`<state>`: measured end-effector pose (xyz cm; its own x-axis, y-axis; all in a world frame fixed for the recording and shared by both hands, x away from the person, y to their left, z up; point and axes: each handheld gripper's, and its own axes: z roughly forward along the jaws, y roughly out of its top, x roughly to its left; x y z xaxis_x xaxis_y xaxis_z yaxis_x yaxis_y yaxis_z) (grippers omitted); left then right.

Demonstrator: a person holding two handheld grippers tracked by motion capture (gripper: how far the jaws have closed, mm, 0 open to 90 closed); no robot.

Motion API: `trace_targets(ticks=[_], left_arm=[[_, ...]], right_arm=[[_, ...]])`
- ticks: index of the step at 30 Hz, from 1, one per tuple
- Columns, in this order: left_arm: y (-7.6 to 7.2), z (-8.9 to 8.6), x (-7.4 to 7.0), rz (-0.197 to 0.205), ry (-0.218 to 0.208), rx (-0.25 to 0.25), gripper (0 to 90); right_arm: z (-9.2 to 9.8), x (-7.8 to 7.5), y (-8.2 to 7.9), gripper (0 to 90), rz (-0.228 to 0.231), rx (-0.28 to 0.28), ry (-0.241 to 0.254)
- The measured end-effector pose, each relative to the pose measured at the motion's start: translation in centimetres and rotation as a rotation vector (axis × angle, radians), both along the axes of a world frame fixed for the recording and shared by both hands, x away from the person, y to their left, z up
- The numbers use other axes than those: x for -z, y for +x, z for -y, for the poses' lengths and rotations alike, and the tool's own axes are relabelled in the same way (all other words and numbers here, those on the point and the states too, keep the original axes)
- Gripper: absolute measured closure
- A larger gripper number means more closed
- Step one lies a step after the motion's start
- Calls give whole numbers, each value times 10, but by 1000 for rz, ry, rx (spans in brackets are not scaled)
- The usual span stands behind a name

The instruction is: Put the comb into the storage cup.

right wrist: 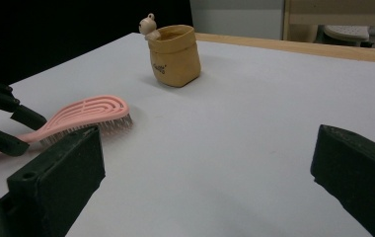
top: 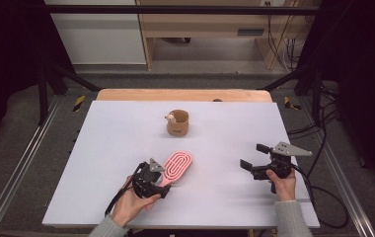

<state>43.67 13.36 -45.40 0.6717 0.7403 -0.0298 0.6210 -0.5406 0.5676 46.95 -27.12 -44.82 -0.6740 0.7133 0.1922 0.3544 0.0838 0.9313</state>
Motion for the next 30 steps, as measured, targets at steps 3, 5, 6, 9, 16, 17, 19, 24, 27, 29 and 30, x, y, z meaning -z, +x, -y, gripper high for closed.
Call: trace_targets(ticks=[3, 5, 6, 9, 16, 17, 19, 24, 27, 29, 30], left_arm=[[-1, 2, 1, 0, 9, 2, 466], [-1, 3, 1, 0, 15, 4, 484], [-1, 3, 1, 3, 21, 5, 493], [-1, 5, 2, -1, 32, 2, 521], [0, 5, 3, -8, 36, 0, 585], [0, 5, 3, -8, 37, 0, 591], [1, 6, 3, -12, 37, -5, 601], [2, 8, 5, -17, 43, -8, 618], [2, 8, 5, -18, 42, -16, 635], [2, 8, 5, -23, 39, -21, 652], [3, 8, 5, -25, 37, -23, 658]], right_arm=[[0, 0, 0, 7, -1, 0, 1], [0, 0, 0, 7, 0, 0, 1], [0, 0, 0, 7, 0, 0, 1], [0, 0, 0, 6, 1, 0, 1], [0, 0, 0, 6, -1, 0, 2], [0, 0, 0, 6, -2, -1, 2], [0, 0, 0, 7, -1, 0, 1], [0, 0, 0, 7, -1, 0, 0], [0, 0, 0, 6, -1, 0, 0], [0, 0, 0, 6, 0, 0, 1], [0, 0, 0, 6, -1, 0, 1]])
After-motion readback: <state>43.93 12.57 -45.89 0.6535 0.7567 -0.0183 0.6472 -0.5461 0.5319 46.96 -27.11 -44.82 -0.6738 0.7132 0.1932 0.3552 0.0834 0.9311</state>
